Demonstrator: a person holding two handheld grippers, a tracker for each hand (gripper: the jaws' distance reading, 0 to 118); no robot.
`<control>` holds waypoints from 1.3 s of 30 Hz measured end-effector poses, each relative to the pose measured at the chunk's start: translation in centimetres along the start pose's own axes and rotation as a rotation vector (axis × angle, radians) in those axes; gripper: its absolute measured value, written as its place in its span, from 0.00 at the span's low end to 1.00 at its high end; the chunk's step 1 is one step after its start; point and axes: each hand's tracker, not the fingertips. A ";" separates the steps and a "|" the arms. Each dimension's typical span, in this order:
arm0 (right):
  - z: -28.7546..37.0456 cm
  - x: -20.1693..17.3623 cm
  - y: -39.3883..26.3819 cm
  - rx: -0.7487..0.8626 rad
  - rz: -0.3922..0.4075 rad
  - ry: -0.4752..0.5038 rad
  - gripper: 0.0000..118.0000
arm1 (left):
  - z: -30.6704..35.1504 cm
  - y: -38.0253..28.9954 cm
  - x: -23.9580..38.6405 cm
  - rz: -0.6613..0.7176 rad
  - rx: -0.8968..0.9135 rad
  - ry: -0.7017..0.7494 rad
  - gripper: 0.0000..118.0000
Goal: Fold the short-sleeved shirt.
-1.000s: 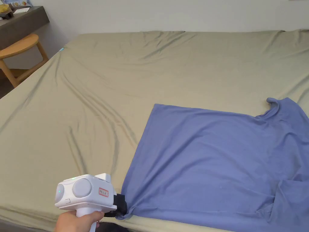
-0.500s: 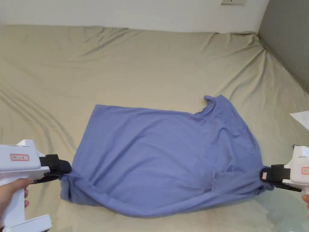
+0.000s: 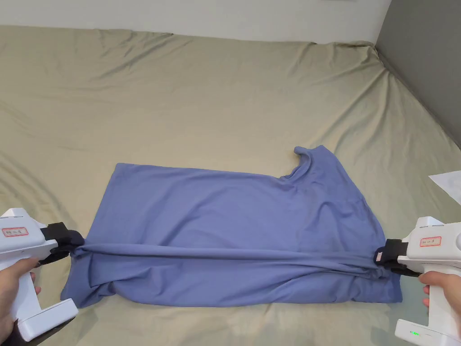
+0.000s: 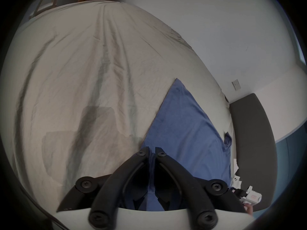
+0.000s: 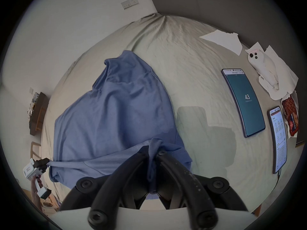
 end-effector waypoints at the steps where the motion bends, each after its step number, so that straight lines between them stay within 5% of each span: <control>1: -0.2 0.1 0.0 -0.001 0.003 0.000 0.06 | -0.2 -0.1 -0.1 -0.005 0.006 -0.011 0.05; 3: -0.5 0.0 -0.2 -0.002 -0.005 -0.004 0.09 | -0.5 0.0 -0.1 -0.001 0.010 0.000 0.15; 5: -0.6 0.0 -0.1 0.008 -0.012 -0.002 0.44 | -0.7 0.0 0.2 0.016 0.018 -0.002 0.63; 7: 0.2 -0.3 0.2 0.039 0.000 -0.063 0.53 | 0.0 0.4 0.8 -0.025 0.079 0.008 0.68; 10: 4.5 -0.7 0.4 0.244 0.027 -0.008 0.95 | 3.9 0.9 2.6 -0.167 0.234 -0.181 0.98; 13: 11.3 -2.3 -0.8 0.566 0.162 0.151 0.97 | 10.2 -0.5 6.3 -0.408 0.404 -0.316 0.99; 15: 15.3 -3.7 -2.7 0.709 0.293 0.138 1.00 | 14.1 -2.2 8.1 -0.562 0.487 -0.351 1.00; 17: 18.7 -4.6 -5.1 0.808 0.437 0.131 0.88 | 17.9 -4.8 9.6 -0.666 0.587 -0.339 0.91; 18: 19.9 -4.8 -6.2 0.851 0.474 0.135 0.66 | 19.3 -5.9 9.8 -0.695 0.641 -0.375 0.71; 19: 20.6 -5.0 -7.6 0.893 0.471 0.141 0.20 | 20.7 -6.9 10.1 -0.700 0.663 -0.409 0.30; 20: 21.1 -5.2 -8.5 0.880 0.478 0.126 0.01 | 21.5 -7.9 10.4 -0.702 0.688 -0.379 0.00; 22: 21.7 -5.4 -10.2 0.870 0.457 0.096 0.00 | 22.3 -9.3 10.3 -0.686 0.714 -0.317 0.00; 27: 21.4 -4.9 -12.3 0.866 0.530 0.065 0.00 | 23.0 -11.1 10.4 -0.800 0.658 -0.341 0.00; 32: 21.6 -4.5 -11.8 0.853 0.509 0.045 0.04 | 22.9 -11.6 10.2 -0.804 0.658 -0.322 0.00; 33: 21.0 -4.2 -11.3 0.842 0.499 0.024 0.19 | 22.8 -11.5 10.1 -0.789 0.635 -0.342 0.00; 34: 20.1 -3.6 -10.5 0.776 0.463 0.047 0.59 | 22.7 -11.5 9.8 -0.770 0.638 -0.337 0.00; 36: 17.1 -1.7 -8.2 0.603 0.357 0.132 0.78 | 22.5 -11.4 9.5 -0.747 0.618 -0.357 0.00; 37: 14.3 -0.5 -6.6 0.440 0.278 0.148 0.78 | 22.4 -11.5 9.5 -0.737 0.609 -0.360 0.00; 38: 11.6 0.4 -5.5 0.286 0.219 0.163 0.96 | 22.3 -11.8 9.4 -0.735 0.605 -0.359 0.00; 39: 9.2 1.9 -5.1 0.153 0.125 0.145 1.00 | 22.1 -11.9 9.4 -0.738 0.597 -0.360 0.00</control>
